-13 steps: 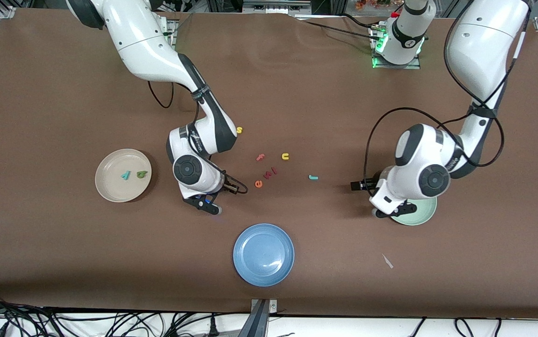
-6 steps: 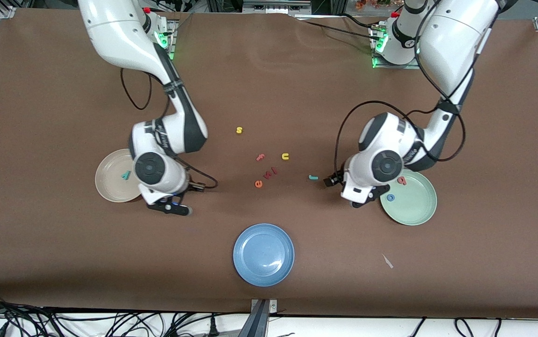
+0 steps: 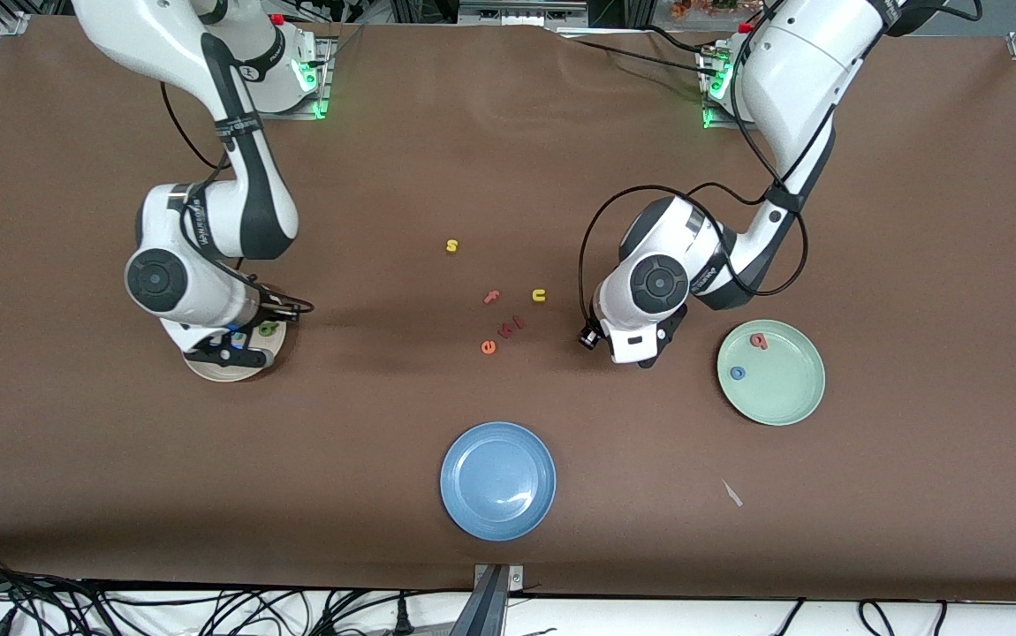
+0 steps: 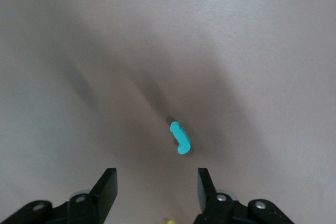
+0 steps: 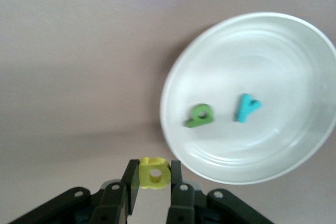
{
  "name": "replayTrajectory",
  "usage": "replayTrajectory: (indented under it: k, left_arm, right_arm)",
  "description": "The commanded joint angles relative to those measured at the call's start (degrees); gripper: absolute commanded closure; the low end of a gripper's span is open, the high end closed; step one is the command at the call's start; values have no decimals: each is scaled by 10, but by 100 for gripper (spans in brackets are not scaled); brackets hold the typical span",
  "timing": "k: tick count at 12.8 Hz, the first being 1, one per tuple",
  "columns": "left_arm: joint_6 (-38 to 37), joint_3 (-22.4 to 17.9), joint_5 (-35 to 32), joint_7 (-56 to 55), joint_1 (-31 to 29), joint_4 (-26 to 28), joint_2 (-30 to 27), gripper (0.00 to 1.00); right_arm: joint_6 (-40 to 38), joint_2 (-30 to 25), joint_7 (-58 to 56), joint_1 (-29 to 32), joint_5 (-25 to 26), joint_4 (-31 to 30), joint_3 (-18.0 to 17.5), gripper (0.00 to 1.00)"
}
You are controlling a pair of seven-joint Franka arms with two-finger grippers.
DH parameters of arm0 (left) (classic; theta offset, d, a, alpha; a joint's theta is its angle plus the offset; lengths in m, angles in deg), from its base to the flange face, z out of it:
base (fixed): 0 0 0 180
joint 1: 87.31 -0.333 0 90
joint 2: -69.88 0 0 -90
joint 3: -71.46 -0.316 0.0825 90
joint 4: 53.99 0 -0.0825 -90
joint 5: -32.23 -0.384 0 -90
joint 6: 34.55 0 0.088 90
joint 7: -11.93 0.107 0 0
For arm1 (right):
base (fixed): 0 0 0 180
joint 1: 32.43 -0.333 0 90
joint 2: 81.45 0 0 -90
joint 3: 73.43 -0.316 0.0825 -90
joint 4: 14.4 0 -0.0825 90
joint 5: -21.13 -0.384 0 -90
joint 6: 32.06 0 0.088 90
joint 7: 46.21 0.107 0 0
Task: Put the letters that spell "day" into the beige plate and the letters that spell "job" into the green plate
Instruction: 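Drop the d on the beige plate while the left gripper reaches cyan j, then grasp the cyan j with the left gripper while the right gripper withdraws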
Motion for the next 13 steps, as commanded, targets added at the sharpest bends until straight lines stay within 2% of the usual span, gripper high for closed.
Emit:
replayTrajectory:
  k: [1, 2, 3, 4, 5, 7, 13]
  left_arm:
    - [24, -3, 0, -111, 0, -5, 25, 36]
    - [24, -6, 1, -114, -2, -12, 30, 42]
    - [24, -6, 0, -113, -3, -14, 33, 44]
    - [24, -6, 3, -113, -3, -15, 39, 48]
    - [24, -6, 0, -113, -3, -17, 41, 51]
    - [25, -6, -1, -112, -5, -17, 43, 51]
    - [30, -7, -6, -112, 0, -45, 64, 51]
  right_arm:
    - [14, -3, -32, -4, 9, -30, 33, 89]
    - [15, 6, -33, -4, 8, -27, 38, 88]
    - [17, 14, -33, -2, 8, -24, 39, 76]
    - [18, 17, -34, -1, 9, -21, 40, 42]
    - [16, 17, -33, 1, 6, -15, 39, 0]
    - [8, 17, -30, 0, 4, 3, 39, 0]
    - [-89, 17, -1, -5, -3, 70, 36, 0]
